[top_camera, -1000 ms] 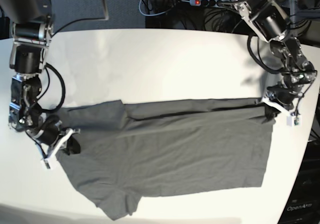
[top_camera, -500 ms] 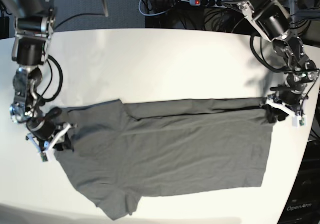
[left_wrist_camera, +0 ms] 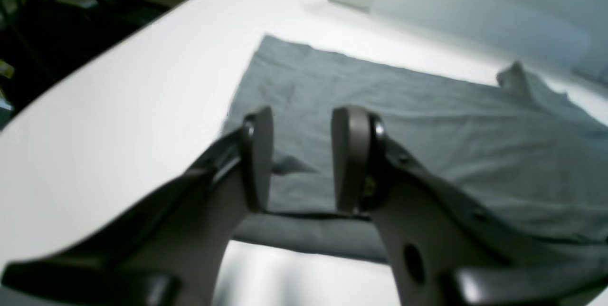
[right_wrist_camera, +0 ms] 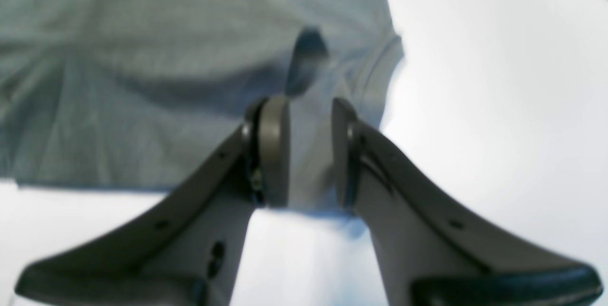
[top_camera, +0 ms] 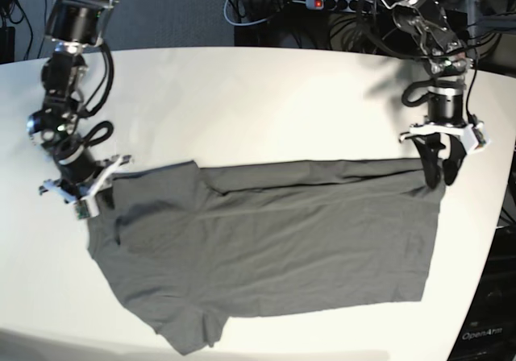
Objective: Fold the T-shirt properly
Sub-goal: 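Release the shirt and regrasp its edge with both grippers, then pull the shirt edge with both grippers toward the robot, then open both grippers and lift them off the shirt, then move the left gripper to the shirt's hem corner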
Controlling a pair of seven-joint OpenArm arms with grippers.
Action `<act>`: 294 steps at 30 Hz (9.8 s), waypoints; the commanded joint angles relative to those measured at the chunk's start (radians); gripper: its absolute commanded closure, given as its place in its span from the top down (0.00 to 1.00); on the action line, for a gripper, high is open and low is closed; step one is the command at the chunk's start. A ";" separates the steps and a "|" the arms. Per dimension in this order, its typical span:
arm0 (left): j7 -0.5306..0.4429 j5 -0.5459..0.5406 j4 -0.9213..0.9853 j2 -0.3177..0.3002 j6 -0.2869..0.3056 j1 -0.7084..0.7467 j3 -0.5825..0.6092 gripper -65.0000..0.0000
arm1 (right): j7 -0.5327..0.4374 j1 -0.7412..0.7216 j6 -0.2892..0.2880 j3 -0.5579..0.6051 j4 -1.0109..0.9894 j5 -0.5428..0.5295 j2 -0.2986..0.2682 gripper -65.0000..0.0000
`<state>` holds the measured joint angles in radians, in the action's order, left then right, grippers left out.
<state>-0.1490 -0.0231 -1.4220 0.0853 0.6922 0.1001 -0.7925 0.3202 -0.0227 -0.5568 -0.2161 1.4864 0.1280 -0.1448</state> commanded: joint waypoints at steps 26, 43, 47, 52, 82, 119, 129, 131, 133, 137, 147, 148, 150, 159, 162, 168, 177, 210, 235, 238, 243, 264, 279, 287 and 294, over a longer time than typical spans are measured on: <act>-0.082 0.168 0.186 -0.043 0.006 -0.165 -0.069 0.33 | -0.137 -0.145 0.002 -0.085 -0.154 0.261 0.172 0.38; -0.076 0.345 0.447 -0.081 0.006 -0.207 -0.067 0.33 | -0.141 -0.228 0.002 -0.128 -0.433 0.261 0.101 0.37; -0.074 0.345 0.438 -0.075 0.006 -0.164 -0.067 0.33 | -0.138 -0.197 0.002 -0.170 -0.428 0.261 0.104 0.37; -0.076 0.340 0.432 -0.075 0.006 -0.107 -0.069 0.33 | -0.138 -0.116 0.002 -0.173 -0.349 0.261 0.107 0.37; 0.509 0.323 0.020 -0.078 0.006 -0.273 0.032 0.33 | -0.137 -0.049 0.002 -0.167 -0.238 0.261 0.133 0.37; 0.748 0.374 0.051 -0.091 0.006 -0.181 0.052 0.32 | -0.137 0.046 0.002 -0.171 -0.180 0.261 0.116 0.37; 0.745 0.374 -0.092 -0.034 0.006 -0.055 0.054 0.32 | -0.011 0.175 0.002 -0.174 0.024 0.261 0.123 0.37; 0.745 0.374 -0.092 -0.034 0.006 -0.040 0.054 0.32 | -0.008 0.211 0.002 -0.174 0.061 0.261 0.127 0.37; 0.744 0.371 -0.092 -0.034 0.006 -0.029 0.054 0.32 | -0.008 0.235 0.002 -0.176 0.086 0.261 0.147 0.37; 0.744 0.368 -0.092 -0.034 0.006 -0.001 0.055 0.32 | -0.008 0.294 0.002 -0.199 0.138 0.261 0.193 0.37; 0.708 0.364 -0.156 -0.034 0.006 0.102 0.109 0.32 | -0.013 0.359 0.002 -0.210 0.155 0.261 0.213 0.37; 0.694 0.364 -0.165 -0.032 0.006 0.112 0.107 0.32 | -0.014 0.367 0.002 -0.220 0.155 0.261 0.213 0.37; 0.679 0.369 -0.170 -0.020 0.006 0.131 0.107 0.32 | -0.014 0.376 0.002 -0.242 0.155 0.261 0.213 0.37; 0.679 0.372 -0.178 -0.020 0.006 0.138 0.103 0.32 | -0.017 0.419 0.002 -0.296 0.155 0.261 0.215 0.37; 0.678 0.368 -0.188 -0.020 0.006 0.154 0.106 0.32 | -0.017 0.427 0.002 -0.296 0.155 0.261 0.216 0.37; 0.665 0.364 -0.253 -0.011 0.006 0.192 0.106 0.32 | -0.017 0.427 0.002 -0.326 0.161 0.261 0.242 0.37; 0.674 0.364 -0.257 -0.014 0.006 0.161 0.103 0.32 | -0.016 0.441 0.002 -0.323 0.316 0.259 0.265 0.37; 0.846 0.223 -0.492 -0.108 0.006 0.026 0.026 0.33 | 0.018 0.186 -0.125 -0.480 0.383 0.255 0.193 0.38; 0.518 0.240 -0.314 -0.051 0.006 0.060 -0.123 0.33 | 0.139 0.157 -0.125 -0.489 0.362 0.255 0.228 0.38; 0.527 0.240 -0.316 -0.081 0.006 0.026 -0.123 0.33 | 0.147 0.125 -0.125 -0.489 0.349 0.255 0.201 0.38; 0.641 0.269 -0.280 -0.141 0.006 -0.040 -0.118 0.47 | 0.150 0.036 -0.125 -0.486 0.244 0.255 0.124 0.55; 0.661 0.266 -0.225 -0.166 0.006 -0.119 -0.095 0.65 | 0.208 -0.383 -0.141 -0.483 -0.261 0.255 -0.063 0.60; 0.665 0.266 -0.233 -0.166 0.006 -0.113 -0.097 0.65 | 0.222 -0.610 -0.141 -0.543 -0.699 0.250 -0.183 0.60; 0.664 0.266 -0.231 -0.166 0.006 -0.112 -0.097 0.65 | 0.219 -0.690 -0.141 -0.607 -0.909 0.238 -0.252 0.60; 0.667 0.266 -0.233 -0.166 0.006 -0.112 -0.097 0.65 | 0.268 -0.670 -0.141 -0.658 -0.978 0.184 -0.261 0.60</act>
<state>0.5392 0.2577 -1.6314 -0.0658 0.7033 -0.0006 -0.8883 0.5911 -0.6636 -0.6926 -0.8726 0.4957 0.3305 -0.3847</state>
